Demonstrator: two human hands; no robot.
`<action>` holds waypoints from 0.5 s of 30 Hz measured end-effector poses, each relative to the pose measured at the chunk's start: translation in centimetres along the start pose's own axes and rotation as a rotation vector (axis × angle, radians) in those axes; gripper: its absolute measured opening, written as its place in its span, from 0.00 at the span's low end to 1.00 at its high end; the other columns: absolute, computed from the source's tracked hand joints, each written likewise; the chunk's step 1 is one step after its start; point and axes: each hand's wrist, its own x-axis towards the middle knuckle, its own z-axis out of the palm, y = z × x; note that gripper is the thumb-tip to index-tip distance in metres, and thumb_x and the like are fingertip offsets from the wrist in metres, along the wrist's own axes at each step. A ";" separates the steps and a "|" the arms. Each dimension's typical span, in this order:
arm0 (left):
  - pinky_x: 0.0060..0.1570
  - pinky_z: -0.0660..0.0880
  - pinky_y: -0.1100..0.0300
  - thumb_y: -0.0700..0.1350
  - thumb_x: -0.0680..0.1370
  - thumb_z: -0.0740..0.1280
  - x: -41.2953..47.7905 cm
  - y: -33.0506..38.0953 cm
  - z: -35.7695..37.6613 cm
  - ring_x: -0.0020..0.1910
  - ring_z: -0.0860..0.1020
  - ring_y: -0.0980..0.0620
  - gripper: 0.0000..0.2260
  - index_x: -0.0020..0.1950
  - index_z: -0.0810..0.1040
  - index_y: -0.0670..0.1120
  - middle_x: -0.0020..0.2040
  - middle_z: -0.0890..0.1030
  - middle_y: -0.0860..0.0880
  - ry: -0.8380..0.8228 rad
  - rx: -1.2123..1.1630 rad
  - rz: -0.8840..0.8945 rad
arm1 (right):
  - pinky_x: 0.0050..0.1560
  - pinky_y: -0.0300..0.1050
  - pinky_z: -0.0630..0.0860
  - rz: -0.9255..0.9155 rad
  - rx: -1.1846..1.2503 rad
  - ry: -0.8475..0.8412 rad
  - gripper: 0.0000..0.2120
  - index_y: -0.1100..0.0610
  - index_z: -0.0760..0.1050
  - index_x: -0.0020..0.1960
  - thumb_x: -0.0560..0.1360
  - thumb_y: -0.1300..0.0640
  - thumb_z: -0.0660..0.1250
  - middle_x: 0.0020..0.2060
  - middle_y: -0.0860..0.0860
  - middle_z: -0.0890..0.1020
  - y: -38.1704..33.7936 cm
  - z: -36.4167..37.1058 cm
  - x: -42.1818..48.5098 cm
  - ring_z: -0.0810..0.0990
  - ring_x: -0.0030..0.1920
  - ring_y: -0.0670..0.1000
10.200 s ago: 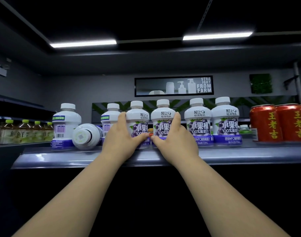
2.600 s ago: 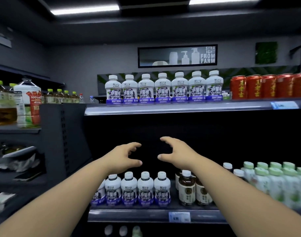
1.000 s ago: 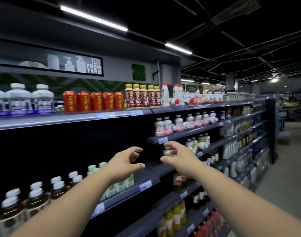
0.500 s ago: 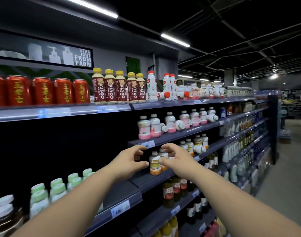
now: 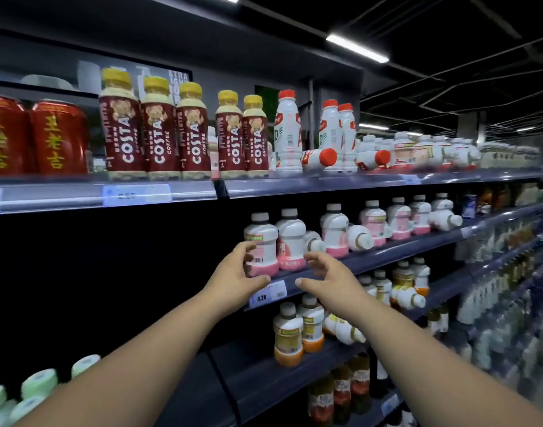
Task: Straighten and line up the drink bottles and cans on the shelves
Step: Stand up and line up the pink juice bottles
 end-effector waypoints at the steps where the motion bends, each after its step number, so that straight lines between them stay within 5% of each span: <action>1: 0.57 0.78 0.58 0.44 0.67 0.78 1.0 -0.4 0.7 0.51 0.80 0.58 0.30 0.65 0.70 0.51 0.55 0.79 0.52 0.047 -0.028 -0.014 | 0.64 0.49 0.73 -0.018 -0.001 -0.012 0.29 0.47 0.68 0.72 0.74 0.50 0.74 0.66 0.47 0.73 0.8 0.2 1.5 0.72 0.67 0.49; 6: 0.58 0.77 0.52 0.61 0.55 0.75 5.1 -1.7 3.6 0.57 0.79 0.53 0.44 0.68 0.64 0.49 0.60 0.78 0.50 0.285 0.062 -0.118 | 0.67 0.48 0.69 -0.154 -0.049 0.032 0.39 0.46 0.60 0.76 0.71 0.48 0.74 0.71 0.49 0.69 3.9 1.3 9.0 0.69 0.69 0.50; 12: 0.50 0.80 0.51 0.71 0.52 0.75 8.6 -3.1 5.6 0.50 0.82 0.51 0.42 0.58 0.70 0.50 0.52 0.83 0.51 0.424 0.223 -0.316 | 0.64 0.49 0.67 -0.293 -0.093 0.133 0.43 0.54 0.52 0.79 0.73 0.51 0.73 0.72 0.57 0.66 5.3 3.0 14.5 0.68 0.70 0.58; 15: 0.50 0.80 0.54 0.66 0.53 0.77 8.7 -3.4 5.3 0.49 0.83 0.54 0.40 0.58 0.71 0.48 0.50 0.83 0.52 0.453 0.213 -0.334 | 0.59 0.52 0.71 -0.299 -0.098 0.118 0.42 0.53 0.52 0.78 0.74 0.49 0.72 0.68 0.57 0.67 5.5 3.6 15.6 0.69 0.67 0.59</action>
